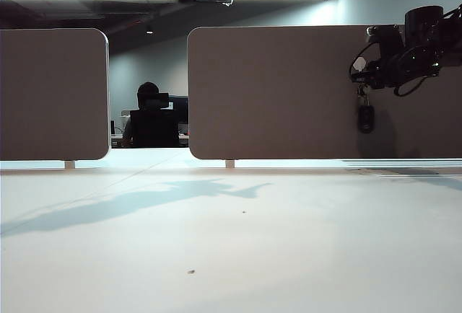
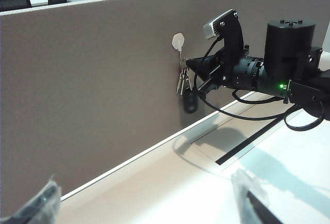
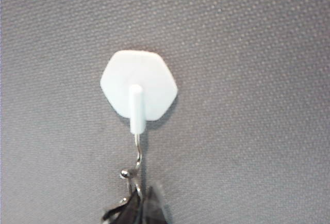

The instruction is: Hang the bunch of keys on the hook.

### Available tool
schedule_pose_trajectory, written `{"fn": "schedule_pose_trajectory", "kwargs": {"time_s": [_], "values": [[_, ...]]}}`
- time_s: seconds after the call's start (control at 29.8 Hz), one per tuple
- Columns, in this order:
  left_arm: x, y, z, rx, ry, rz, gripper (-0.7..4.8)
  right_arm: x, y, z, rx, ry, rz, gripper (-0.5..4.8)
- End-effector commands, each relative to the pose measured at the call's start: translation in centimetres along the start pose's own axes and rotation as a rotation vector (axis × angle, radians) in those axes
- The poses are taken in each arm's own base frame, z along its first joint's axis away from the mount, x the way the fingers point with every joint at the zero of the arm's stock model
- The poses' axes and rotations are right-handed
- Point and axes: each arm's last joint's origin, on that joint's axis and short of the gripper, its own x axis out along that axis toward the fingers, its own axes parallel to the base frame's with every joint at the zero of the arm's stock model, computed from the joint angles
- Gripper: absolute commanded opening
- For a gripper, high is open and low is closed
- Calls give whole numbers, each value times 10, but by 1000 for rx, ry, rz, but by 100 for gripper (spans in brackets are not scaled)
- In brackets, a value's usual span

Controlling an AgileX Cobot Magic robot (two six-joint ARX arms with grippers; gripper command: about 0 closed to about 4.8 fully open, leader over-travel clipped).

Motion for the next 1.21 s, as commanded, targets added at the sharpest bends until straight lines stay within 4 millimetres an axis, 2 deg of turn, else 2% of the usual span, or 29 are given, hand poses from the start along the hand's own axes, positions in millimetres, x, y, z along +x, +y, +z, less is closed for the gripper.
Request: {"fn": "schedule_pose_trajectory", "kwargs": {"time_s": [0.03, 0.13, 0.17, 0.2, 0.24, 0.27, 0.3, 0.4, 0.57, 0.6, 0.64, 0.67, 0.71, 0.77, 0.81, 0.94, 1.04, 1.21], "values": [[0, 1, 4, 6, -23, 6, 479, 0, -2, -5, 2, 20, -20, -6], [0, 1, 3, 6, -21, 6, 479, 0, -3, -4, 0, 15, -26, 1], [0, 1, 3, 6, -19, 6, 479, 0, -3, -2, -1, 8, -25, 41], [0, 1, 3, 6, -17, 6, 479, -1, -3, 1, -2, 2, -26, 118], [0, 1, 3, 6, -15, 5, 479, -2, -3, 4, -3, -2, -33, 220], [0, 1, 3, 5, -14, 5, 479, -3, -3, 8, -5, -9, -42, 271], [-1, 1, 3, 5, -14, 5, 479, -4, -4, 12, -5, -10, -48, 295], [-2, 1, 5, 6, -17, 6, 479, -8, -4, 25, -7, -12, -54, 306], [-13, 1, 16, 5, -17, 6, 479, -21, -5, 50, 7, 52, -57, 290], [-17, 1, 20, 6, -21, 6, 479, -25, -4, 55, 13, 82, -53, 220], [-21, 1, 25, 6, -26, 6, 479, -28, -4, 59, 17, 108, -48, 117], [-26, 1, 29, 6, -26, 5, 479, -33, -3, 64, 17, 141, -43, -27], [-33, 1, 34, 5, -16, 2, 376, -36, -2, 68, 13, 162, -37, 3], [-47, 0, 42, 2, 19, -2, 45, -42, 5, 79, 4, 194, -20, -9], [-57, 0, 48, 0, 40, 0, 8, -46, 5, 83, 4, 197, -19, -9], [-96, 0, 67, -13, 107, 75, -5, -66, 15, 109, 1, 190, -5, -9], [-136, 0, 85, -41, 112, 134, -5, -84, 29, 127, -10, 188, 20, -9], [-222, -4, 111, -116, 61, 181, -5, -132, 53, 152, -12, 192, 59, -9]]}}
